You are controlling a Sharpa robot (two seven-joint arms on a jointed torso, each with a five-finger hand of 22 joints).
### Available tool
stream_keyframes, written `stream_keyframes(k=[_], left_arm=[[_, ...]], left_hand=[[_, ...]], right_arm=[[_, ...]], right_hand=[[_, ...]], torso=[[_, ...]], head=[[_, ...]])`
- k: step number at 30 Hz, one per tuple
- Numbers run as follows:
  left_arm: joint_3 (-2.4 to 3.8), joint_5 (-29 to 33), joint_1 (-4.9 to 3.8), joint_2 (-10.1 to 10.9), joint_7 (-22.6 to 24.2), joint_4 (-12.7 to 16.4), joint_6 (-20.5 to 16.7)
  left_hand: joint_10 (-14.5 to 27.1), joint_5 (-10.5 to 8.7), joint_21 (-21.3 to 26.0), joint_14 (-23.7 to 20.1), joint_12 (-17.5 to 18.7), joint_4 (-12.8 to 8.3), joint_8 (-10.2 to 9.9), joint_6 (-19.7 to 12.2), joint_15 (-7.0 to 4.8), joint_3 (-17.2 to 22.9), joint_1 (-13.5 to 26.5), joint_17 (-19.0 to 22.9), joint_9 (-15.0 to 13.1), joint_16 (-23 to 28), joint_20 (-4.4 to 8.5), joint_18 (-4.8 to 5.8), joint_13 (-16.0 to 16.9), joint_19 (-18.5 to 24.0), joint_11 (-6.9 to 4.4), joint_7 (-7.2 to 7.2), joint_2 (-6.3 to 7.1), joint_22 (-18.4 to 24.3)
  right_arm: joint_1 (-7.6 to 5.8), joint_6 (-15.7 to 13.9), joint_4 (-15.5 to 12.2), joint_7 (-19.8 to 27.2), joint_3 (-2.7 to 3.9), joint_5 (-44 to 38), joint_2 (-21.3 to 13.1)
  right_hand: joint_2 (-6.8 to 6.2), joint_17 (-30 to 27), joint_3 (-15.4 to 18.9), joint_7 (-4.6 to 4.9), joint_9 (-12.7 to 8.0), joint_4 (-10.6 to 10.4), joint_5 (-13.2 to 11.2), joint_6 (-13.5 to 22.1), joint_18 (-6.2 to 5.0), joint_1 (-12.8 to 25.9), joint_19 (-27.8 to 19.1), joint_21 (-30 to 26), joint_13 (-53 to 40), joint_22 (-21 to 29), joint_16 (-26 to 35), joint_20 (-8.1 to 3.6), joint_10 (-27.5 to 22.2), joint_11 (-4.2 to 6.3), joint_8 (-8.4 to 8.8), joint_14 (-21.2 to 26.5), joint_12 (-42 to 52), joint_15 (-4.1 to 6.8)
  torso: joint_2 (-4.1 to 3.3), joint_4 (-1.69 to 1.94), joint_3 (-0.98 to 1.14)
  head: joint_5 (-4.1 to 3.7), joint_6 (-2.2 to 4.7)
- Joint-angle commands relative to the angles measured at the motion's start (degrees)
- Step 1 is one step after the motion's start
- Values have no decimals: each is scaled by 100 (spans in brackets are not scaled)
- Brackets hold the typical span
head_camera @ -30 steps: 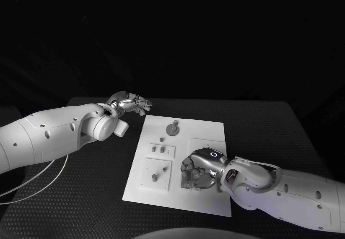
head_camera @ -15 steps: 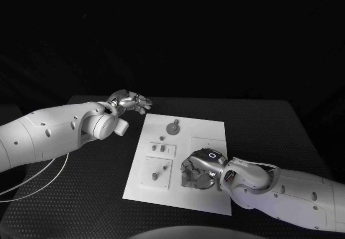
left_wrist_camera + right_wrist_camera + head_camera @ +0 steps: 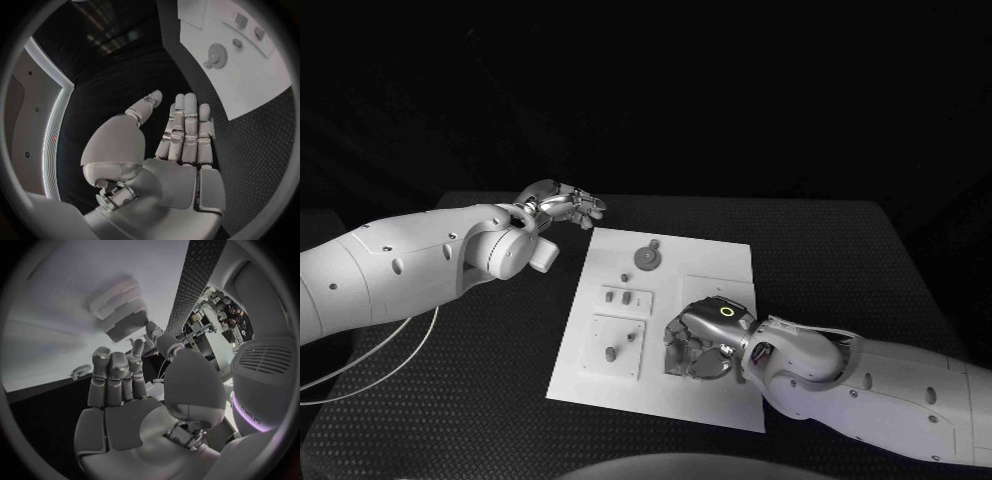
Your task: Assemble the parts on the task board
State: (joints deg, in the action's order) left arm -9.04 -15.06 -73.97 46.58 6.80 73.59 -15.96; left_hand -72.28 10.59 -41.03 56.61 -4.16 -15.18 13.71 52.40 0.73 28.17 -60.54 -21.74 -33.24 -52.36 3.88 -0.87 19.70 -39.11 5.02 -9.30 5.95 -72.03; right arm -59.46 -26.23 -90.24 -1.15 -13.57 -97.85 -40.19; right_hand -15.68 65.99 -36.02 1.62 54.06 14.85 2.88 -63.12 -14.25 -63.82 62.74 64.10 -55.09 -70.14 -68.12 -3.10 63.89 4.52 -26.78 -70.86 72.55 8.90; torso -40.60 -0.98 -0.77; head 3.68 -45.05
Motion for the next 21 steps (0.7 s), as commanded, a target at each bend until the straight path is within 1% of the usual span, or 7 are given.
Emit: stream_keyframes(k=[1, 4, 5, 8, 13, 17, 21], left_arm=[[3, -6, -4, -4, 32, 9, 70], [3, -6, -4, 0, 31, 12, 66], [3, -6, -4, -1, 31, 11, 64], [3, -6, -4, -2, 30, 11, 70], [3, -6, -4, -3, 28, 12, 67], [3, -6, -4, -4, 28, 10, 65], [2, -6, -4, -3, 28, 9, 68]], left_hand=[[32, 33, 26, 13, -9, 4, 21, -35, 11, 23, -21, -8, 8, 39, 94, 81, 8, -22, -6, 10, -22, -7], [32, 34, 26, 13, -9, 4, 21, -36, 11, 23, -21, -9, 8, 40, 93, 81, 8, -22, -6, 10, -23, -7], [32, 34, 26, 13, -9, 4, 21, -36, 11, 23, -20, -9, 8, 40, 93, 81, 8, -22, -6, 10, -23, -8], [32, 34, 26, 13, -9, 6, 21, -36, 11, 23, -19, -10, 8, 41, 93, 81, 8, -22, -6, 10, -24, -8], [33, 33, 27, 13, -9, 7, 21, -36, 12, 22, -17, -11, 8, 42, 93, 81, 8, -22, -6, 10, -25, -9], [33, 34, 28, 13, -9, 7, 22, -36, 12, 22, -17, -12, 8, 42, 93, 81, 9, -22, -6, 10, -25, -10], [33, 34, 28, 12, -9, 7, 22, -36, 12, 22, -17, -13, 8, 43, 93, 81, 9, -22, -6, 10, -25, -11]], right_arm=[[6, 40, 9, 19, 0, 64, -7], [5, 35, 20, 53, 0, 64, -11], [5, 28, 18, 59, 0, 76, -17], [5, -28, 16, 89, 0, 210, -26], [5, -130, -12, 129, 0, 456, -47], [5, -207, -44, 123, 1, 638, -74], [4, -253, -104, 97, 5, 1000, -160]], right_hand=[[-27, -7, -35, -9, 18, -6, -10, -34, -75, -8, 37, 24, -5, 8, -18, 1, 41, -11, 7, -42, 12, -5], [-76, -11, 24, -1, 52, -25, -10, -23, -75, 116, 25, 28, -3, 8, -13, 6, 32, -19, 44, -35, -2, -6], [-87, -11, 87, 3, 65, -51, -12, -25, -74, 224, 21, 32, -4, 7, -13, 13, 30, -24, 55, -34, -3, -7], [-79, -8, 380, -3, 122, -46, -3, -36, -75, 535, 6, 48, -11, 1, -21, 14, 29, -20, 96, -33, -4, -3], [-45, -18, 765, -1, 211, -48, 42, -48, -75, 958, -28, 22, -10, 32, -6, -5, 3, -17, 241, -19, -41, 13], [-41, -22, 897, -1, 267, -73, 67, -58, -75, 1152, -37, 1, -11, 59, 3, -34, -17, -14, 341, -6, -66, 34], [-43, -24, 930, 0, 301, -129, 87, -63, -75, 1266, -37, -12, -12, 77, 9, -52, -31, -13, 409, 0, -81, 47]], torso=[[0, 3, -2], [-1, -3, -4], [-1, -3, -3], [1, -3, -4], [3, -4, -4], [1, -2, -1], [1, 0, 0]], head=[[2, 6], [5, 4], [3, 5], [2, 7], [-8, 11], [-12, 20], [-20, 27]])
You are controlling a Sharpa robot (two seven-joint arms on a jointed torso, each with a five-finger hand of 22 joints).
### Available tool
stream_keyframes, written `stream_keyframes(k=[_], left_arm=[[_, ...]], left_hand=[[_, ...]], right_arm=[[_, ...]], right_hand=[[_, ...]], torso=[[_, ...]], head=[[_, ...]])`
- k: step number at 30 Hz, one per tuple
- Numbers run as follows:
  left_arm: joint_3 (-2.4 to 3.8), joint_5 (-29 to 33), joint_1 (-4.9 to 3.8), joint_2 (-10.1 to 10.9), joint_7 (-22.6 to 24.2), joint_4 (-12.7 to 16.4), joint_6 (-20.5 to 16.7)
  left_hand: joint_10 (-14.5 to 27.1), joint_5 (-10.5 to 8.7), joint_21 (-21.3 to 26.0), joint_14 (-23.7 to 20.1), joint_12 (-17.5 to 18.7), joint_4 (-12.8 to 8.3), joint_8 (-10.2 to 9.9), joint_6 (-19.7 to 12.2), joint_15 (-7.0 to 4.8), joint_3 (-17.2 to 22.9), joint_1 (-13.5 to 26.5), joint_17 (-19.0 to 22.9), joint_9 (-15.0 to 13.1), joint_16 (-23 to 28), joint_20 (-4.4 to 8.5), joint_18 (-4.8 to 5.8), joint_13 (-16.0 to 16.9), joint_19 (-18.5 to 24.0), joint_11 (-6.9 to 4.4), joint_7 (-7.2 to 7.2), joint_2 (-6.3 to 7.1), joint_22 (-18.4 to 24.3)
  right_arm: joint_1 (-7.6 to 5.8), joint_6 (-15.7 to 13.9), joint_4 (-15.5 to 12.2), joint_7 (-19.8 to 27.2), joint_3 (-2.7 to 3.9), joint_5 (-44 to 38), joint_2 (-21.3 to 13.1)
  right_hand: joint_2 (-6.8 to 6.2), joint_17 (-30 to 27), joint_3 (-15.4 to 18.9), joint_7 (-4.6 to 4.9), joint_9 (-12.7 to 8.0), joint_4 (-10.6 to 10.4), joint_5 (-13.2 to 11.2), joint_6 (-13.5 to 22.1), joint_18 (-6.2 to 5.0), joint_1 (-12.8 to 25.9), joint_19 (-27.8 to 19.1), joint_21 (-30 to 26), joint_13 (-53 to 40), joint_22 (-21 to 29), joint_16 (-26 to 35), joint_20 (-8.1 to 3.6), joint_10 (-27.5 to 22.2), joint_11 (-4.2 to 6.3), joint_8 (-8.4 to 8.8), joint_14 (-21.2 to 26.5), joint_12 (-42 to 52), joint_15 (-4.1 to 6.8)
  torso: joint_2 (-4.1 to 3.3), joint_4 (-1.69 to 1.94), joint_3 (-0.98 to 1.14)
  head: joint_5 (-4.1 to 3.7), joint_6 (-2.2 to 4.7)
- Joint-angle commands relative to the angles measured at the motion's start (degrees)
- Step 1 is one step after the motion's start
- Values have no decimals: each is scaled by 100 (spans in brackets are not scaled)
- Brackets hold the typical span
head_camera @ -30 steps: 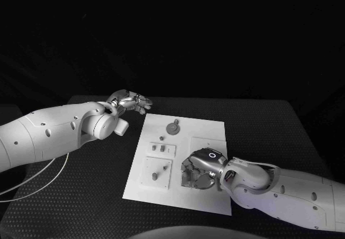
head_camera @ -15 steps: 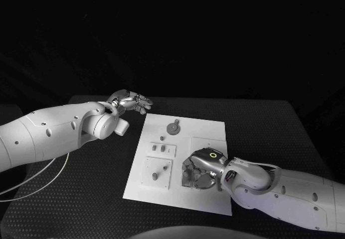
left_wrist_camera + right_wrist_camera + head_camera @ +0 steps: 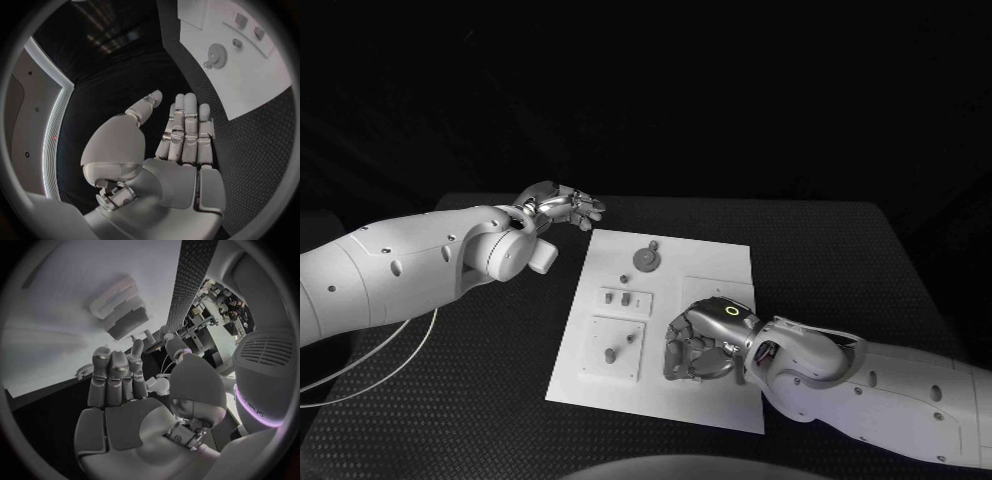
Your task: Assemble the parts on the task board
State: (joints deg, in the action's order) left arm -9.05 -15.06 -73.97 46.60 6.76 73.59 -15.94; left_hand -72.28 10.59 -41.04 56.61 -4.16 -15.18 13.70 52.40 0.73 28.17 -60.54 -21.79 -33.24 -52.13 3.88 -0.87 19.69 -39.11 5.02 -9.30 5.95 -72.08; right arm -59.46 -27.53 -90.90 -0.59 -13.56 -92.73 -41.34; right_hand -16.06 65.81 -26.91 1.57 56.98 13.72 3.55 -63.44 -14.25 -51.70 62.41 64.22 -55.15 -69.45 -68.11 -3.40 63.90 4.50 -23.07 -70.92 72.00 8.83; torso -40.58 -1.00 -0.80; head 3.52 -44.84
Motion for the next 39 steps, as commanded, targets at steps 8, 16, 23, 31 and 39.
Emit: stream_keyframes(k=[8, 16, 23, 31, 39], left_arm=[[2, -6, -4, -8, 26, 11, 78], [-2, -6, -4, -18, 19, 7, 78], [-14, -6, 24, -67, 17, -38, 132], [-97, -2, 28, -75, 6, -63, 162], [-105, -1, 30, -86, 15, -63, 156]], left_hand=[[33, 34, 30, 12, -9, 7, 22, -37, 12, 21, -16, -11, 9, 23, 92, 81, 10, -21, -6, 10, -24, -9], [34, 33, 31, 11, -9, 8, 23, -37, 13, 21, -14, -13, 9, 25, 92, 82, 10, -21, -6, 10, -23, -11], [34, 31, 35, 7, -10, -2, 24, -39, 14, 25, -28, -17, 10, 30, 92, 80, 11, -18, -7, 11, -23, -15], [34, 23, 38, 5, -10, -2, 24, -40, 15, 21, -24, -20, 10, 34, 90, 82, 11, -16, -6, 9, -22, -18], [34, 20, 39, 5, -10, 1, 24, -40, 16, 19, -19, -22, 10, 36, 89, 83, 11, -16, -6, 9, -24, -20]], right_arm=[[-101, 512, -176, -293, 263, 1540, -338], [-540, 2296, -240, -792, 325, 2516, -663], [-666, 2695, -421, -1580, 324, 2903, -951], [-770, 3604, -526, -2754, 326, 3299, -1206], [-776, 3577, -595, -3111, 324, 3162, -1268]], right_hand=[[38, -4, -11, 22, 64, -168, 84, 1, -75, 215, -16, -40, -10, 33, 22, -57, -87, -23, 187, 40, -61, 80], [481, 12, -891, 223, -346, -616, -83, 370, -75, -250, -63, -9, -25, 31, 23, -45, -163, -217, 908, 94, -76, -47], [726, 2, -1630, 480, -913, -983, -73, 867, -71, -338, -115, 59, 3, -4, 18, 57, -117, -439, 1544, 70, -73, -268], [183, -46, -1679, 463, -1136, -1407, -69, 469, -59, 483, -94, 95, 61, 10, 49, 174, -46, -435, 1500, 11, -99, -293], [142, -71, -1265, 407, -1200, -1563, -75, 367, -75, 745, -64, 108, 75, 36, 45, 135, 20, -382, 1486, -71, -85, -240]], torso=[[1, -7, 7], [1, -20, 4], [12, -14, 15], [35, -38, 26], [37, -48, 17]], head=[[-32, 80], [-106, 133], [-219, 120], [-270, 188], [-292, 166]])
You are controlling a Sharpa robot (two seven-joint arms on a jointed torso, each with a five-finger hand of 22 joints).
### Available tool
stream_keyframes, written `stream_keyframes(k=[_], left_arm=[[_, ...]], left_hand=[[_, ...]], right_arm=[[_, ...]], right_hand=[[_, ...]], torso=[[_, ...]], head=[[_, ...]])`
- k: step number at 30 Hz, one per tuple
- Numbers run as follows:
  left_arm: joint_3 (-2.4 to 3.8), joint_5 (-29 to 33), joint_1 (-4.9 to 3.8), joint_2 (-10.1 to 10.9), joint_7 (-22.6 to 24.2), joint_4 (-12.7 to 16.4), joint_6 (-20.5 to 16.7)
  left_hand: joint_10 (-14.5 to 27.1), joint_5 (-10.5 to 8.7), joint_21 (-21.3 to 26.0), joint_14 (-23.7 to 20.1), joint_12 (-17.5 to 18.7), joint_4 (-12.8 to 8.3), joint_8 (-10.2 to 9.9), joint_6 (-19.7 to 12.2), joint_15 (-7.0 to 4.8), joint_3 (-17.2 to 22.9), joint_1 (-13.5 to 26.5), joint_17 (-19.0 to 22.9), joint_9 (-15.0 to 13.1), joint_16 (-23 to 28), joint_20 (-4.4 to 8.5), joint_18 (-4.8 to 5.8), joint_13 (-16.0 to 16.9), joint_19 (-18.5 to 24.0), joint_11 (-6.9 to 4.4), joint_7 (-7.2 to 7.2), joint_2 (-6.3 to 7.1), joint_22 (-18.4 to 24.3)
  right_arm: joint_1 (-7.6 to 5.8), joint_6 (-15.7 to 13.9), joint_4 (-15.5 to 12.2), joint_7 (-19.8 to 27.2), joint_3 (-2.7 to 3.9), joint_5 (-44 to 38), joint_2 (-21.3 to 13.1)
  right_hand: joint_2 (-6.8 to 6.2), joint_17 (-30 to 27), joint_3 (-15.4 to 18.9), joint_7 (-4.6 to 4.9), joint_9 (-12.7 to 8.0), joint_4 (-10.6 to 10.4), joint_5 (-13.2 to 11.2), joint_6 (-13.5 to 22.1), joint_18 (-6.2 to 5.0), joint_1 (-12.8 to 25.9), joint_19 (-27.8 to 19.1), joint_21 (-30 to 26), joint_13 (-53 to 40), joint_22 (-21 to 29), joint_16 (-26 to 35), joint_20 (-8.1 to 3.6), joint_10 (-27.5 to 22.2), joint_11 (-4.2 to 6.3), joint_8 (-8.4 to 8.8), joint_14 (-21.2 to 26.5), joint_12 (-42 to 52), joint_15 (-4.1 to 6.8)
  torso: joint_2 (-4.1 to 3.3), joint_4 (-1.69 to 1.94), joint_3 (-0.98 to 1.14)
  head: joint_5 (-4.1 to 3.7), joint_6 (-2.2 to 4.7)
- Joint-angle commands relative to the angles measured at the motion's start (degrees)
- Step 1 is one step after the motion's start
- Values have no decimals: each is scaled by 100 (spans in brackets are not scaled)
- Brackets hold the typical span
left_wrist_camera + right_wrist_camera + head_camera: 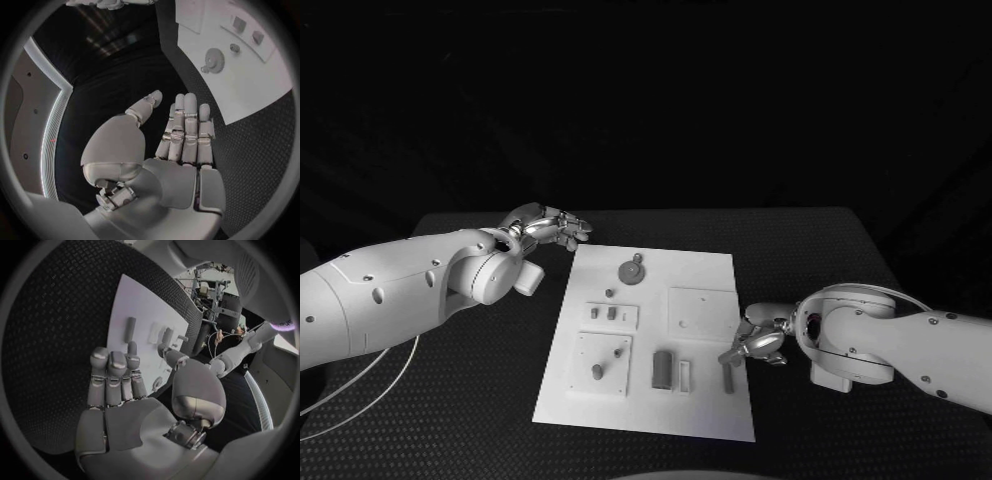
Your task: Assemble the parts on the task board
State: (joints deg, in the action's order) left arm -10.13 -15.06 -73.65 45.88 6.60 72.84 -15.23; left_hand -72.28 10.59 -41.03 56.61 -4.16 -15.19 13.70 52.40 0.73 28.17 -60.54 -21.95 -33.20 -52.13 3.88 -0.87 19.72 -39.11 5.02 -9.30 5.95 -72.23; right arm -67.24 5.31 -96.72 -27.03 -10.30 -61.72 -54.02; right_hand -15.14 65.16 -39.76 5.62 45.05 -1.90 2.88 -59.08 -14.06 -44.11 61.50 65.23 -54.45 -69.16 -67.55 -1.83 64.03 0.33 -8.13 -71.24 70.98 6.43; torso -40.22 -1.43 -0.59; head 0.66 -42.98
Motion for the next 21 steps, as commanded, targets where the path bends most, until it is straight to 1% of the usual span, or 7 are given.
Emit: stream_keyframes(k=[1, 3, 5, 9, 12, 16, 21], left_arm=[[3, -1, -2, -12, 28, 16, 84], [2, -1, -2, -12, 24, 13, 87], [2, -1, -2, -4, 25, 17, 81], [2, -1, -2, 0, 33, 10, 64], [3, -1, -3, 6, 32, 21, 68], [3, -1, -3, 13, 31, 35, 67], [3, -13, -3, 21, 1, 39, 38]], left_hand=[[34, 20, 39, 5, -10, 1, 24, -40, 17, 19, -19, -5, 6, 36, 89, 83, 8, -16, -6, 9, -25, -5], [34, 19, 39, 5, -10, 2, 24, -41, 17, 18, -18, -6, 6, 36, 89, 83, 8, -16, -5, 8, -25, -5], [34, 18, 40, 5, -10, 6, 25, -41, 17, 16, -12, -7, 6, 37, 88, 84, 8, -16, -5, 8, -27, -6], [35, 16, 41, 5, -10, 9, 25, -42, 18, 14, -7, -8, 6, 38, 87, 84, 8, -16, -5, 8, -28, -7], [36, 16, 42, 5, -10, 10, 24, -42, 18, 14, -5, -9, 7, 38, 87, 84, 8, -16, -4, 7, -27, -8], [36, 15, 42, 5, -9, 10, 25, -43, 18, 13, -4, -10, 7, 39, 87, 84, 8, -16, -4, 8, -27, -9], [36, 15, 43, 5, -9, 11, 25, -43, 18, 12, -3, -12, 7, 40, 87, 84, 8, -17, -4, 8, -26, -10]], right_arm=[[2, 261, -6, -517, -3, 15, 7], [2, 242, 15, -590, -14, -92, 14], [2, 180, 47, -597, -53, -68, 38], [3, 26, 69, -616, -123, -89, 94], [3, -48, 83, -624, -144, -96, 139], [3, -137, 114, -676, -178, -169, 262], [8, -123, 219, -698, -321, -151, 461]], right_hand=[[58, -7, 17, 0, -7, -3, -8, -78, -94, -20, 31, 9, 5, 8, -13, -24, 12, 37, -12, -45, 20, 2], [133, -6, 4, -45, 17, -25, -9, -217, -94, -56, 88, 40, 2, 10, -42, -38, 85, 78, -86, -110, 52, 27], [216, -10, -27, -67, 19, -15, -9, -254, -94, -115, 124, 62, 4, 12, -52, -52, 127, 100, -103, -148, 62, 47], [210, -17, -61, -73, 13, -3, -9, -260, -94, -152, 131, 63, 10, 18, -47, -59, 140, 107, -103, -160, 55, 55], [181, -22, -71, -73, 8, -18, -9, -262, -94, -143, 130, 59, 15, 24, -42, -59, 145, 108, -101, -165, 47, 57], [151, -28, -98, -78, 2, -44, -9, -278, -94, -139, 141, 62, 19, 32, -38, -62, 161, 112, -105, -177, 42, 59], [123, -30, -125, -82, -4, -43, -10, -290, -94, -158, 151, 69, 20, 35, -39, -66, 174, 116, -108, -188, 42, 62]], torso=[[0, -1, -3], [-2, 5, -7], [-2, 7, -14], [-3, 0, -17], [-2, 3, -11], [-1, 1, -19], [0, -1, -13]], head=[[-11, -22], [-19, -36], [-23, -41], [-24, -47], [-17, -59], [-31, -78], [-35, -95]])
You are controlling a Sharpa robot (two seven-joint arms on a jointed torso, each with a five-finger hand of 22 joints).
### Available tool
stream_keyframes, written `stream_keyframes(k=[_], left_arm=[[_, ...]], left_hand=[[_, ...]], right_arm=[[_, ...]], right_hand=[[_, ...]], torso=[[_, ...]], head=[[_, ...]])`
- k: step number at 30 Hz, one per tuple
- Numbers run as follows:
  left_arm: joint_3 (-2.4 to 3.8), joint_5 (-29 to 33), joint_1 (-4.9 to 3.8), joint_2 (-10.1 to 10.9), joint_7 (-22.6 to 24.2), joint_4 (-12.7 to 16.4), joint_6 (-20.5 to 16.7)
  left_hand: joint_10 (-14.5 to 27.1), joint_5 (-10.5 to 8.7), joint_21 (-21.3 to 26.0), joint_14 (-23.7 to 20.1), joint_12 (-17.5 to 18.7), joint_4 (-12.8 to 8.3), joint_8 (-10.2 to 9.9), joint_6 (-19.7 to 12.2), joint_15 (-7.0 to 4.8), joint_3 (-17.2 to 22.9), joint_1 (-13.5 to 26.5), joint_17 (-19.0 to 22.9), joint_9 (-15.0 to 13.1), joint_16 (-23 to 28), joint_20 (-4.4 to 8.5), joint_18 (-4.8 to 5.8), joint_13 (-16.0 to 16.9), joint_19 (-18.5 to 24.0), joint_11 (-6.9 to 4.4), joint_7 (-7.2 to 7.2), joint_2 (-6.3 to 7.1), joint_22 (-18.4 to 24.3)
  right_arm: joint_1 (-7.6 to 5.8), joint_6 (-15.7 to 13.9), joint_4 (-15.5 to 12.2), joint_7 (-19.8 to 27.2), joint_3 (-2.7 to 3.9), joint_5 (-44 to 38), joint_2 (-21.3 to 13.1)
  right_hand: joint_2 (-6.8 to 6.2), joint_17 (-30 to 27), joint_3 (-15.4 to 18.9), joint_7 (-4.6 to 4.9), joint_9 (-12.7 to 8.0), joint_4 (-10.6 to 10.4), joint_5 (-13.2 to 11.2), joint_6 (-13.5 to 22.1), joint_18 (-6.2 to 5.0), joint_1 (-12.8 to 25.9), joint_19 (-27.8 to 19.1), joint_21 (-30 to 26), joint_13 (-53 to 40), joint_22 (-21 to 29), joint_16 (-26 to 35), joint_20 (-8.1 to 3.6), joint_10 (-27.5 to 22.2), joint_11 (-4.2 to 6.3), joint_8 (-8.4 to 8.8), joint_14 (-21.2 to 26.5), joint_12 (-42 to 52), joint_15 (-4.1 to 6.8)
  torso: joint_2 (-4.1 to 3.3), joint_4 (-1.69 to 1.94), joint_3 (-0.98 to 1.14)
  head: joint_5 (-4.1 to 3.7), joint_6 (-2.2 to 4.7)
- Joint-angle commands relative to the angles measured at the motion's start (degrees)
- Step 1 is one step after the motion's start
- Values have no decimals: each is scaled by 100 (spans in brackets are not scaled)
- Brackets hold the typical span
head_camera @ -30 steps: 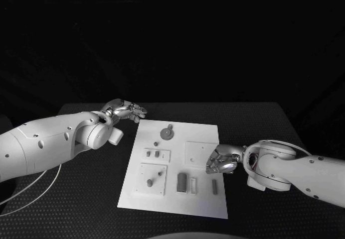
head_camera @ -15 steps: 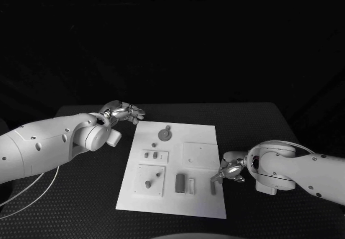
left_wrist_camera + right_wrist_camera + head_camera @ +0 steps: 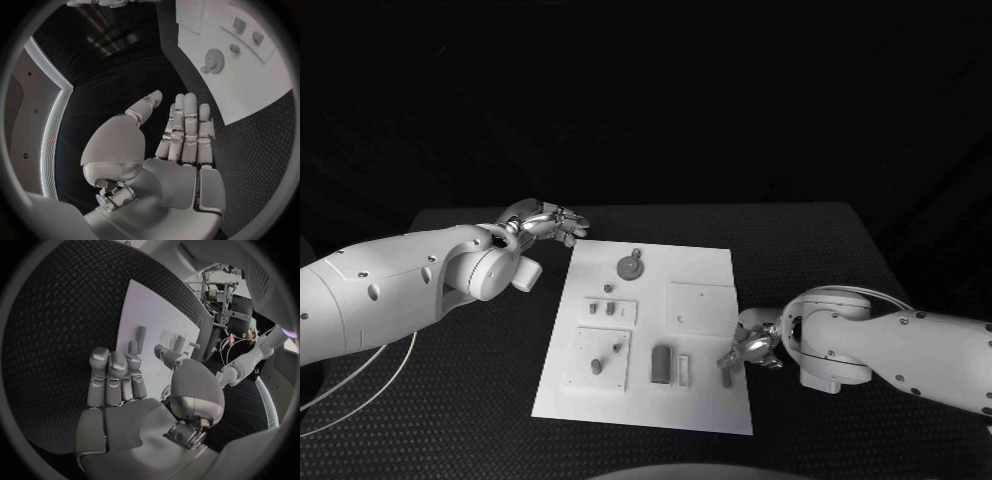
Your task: Assemble the parts on the task board
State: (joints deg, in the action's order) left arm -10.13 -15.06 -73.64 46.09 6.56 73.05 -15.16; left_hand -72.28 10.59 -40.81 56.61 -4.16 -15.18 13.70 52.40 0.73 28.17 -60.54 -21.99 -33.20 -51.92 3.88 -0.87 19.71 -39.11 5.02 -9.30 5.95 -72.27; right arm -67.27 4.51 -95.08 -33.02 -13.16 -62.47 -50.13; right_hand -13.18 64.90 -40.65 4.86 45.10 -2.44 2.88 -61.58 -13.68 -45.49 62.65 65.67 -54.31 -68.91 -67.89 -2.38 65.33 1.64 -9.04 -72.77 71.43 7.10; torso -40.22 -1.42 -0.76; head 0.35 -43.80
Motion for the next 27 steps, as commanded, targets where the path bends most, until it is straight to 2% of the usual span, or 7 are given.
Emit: stream_keyframes(k=[1, 4, 7, 18, 22, 27], left_arm=[[3, -18, -4, -2, -1, 17, 42], [3, -20, -4, 9, -1, 26, 47], [3, -20, -4, 17, 4, 26, 44], [3, -36, -4, 32, -16, 38, 40], [3, -36, -4, 33, -20, 39, 49], [3, -36, -4, 39, -35, 40, 73]], left_hand=[[36, 15, 21, 5, -9, 11, 25, -43, 18, 12, -2, -8, 8, 19, 87, 84, 9, -16, -5, 8, -26, -7], [37, 14, 20, 5, -9, 11, 25, -43, 18, 10, 0, -9, 8, 20, 87, 83, 9, -17, -4, 8, -23, -8], [37, 13, 20, 6, -9, 12, 25, -43, 18, 9, 1, -10, 8, 20, 87, 83, 9, -18, -4, 8, -22, -9], [38, 12, 20, 6, -9, 13, 26, -44, 18, 7, 4, -13, 8, 21, 88, 82, 9, -20, -4, 8, -20, -12], [38, 11, 20, 7, -9, 14, 26, -44, 18, 7, 5, -14, 8, 22, 88, 82, 9, -22, -4, 8, -19, -13], [39, 11, 20, 7, -9, 16, 26, -45, 18, 6, 8, -15, 9, 23, 88, 81, 9, -23, -4, 7, -20, -15]], right_arm=[[26, -66, 76, -98, -48, -59, 101], [125, -78, 85, -85, -49, -119, 170], [159, -11, 117, -85, -50, -170, 246], [306, 47, 165, -141, -70, -524, 387], [415, -151, 143, -82, -71, -1254, 510], [472, -211, 142, -77, -71, -1745, 623]], right_hand=[[-106, -6, -50, -5, -15, 12, -10, -34, -132, -26, 34, 24, 8, 13, -1, -11, 42, -16, -12, -34, -10, -7], [-161, -10, -90, 5, -31, 4, -9, -9, -131, -36, 25, 19, 11, 20, 8, -10, 33, -25, 7, -29, -23, -10], [-198, -11, -110, 11, -42, 33, -10, -1, -132, -70, 18, 19, 11, 24, 13, -10, 27, -31, 15, -23, -29, -16], [-194, -7, -117, 18, -67, 253, -10, -3, -132, -237, 14, 52, 1, 21, 10, -9, 23, -39, 21, -21, -31, -25], [-204, -5, -110, 21, -81, 401, -10, -2, -132, -331, 3, 53, -5, 31, 11, -5, 19, -42, 23, -17, -32, -27], [-221, -5, -116, 16, -90, 669, -11, -23, -132, -587, 17, 64, -14, 45, 8, -10, 35, -38, 12, -29, -24, -24]], torso=[[-1, 1, 5], [-6, 16, 9], [-6, 19, 11], [-3, -5, 8], [-3, 1, 13], [-4, 10, 14]], head=[[2, -25], [-4, -43], [15, -48], [46, -89], [47, -98], [44, -110]])
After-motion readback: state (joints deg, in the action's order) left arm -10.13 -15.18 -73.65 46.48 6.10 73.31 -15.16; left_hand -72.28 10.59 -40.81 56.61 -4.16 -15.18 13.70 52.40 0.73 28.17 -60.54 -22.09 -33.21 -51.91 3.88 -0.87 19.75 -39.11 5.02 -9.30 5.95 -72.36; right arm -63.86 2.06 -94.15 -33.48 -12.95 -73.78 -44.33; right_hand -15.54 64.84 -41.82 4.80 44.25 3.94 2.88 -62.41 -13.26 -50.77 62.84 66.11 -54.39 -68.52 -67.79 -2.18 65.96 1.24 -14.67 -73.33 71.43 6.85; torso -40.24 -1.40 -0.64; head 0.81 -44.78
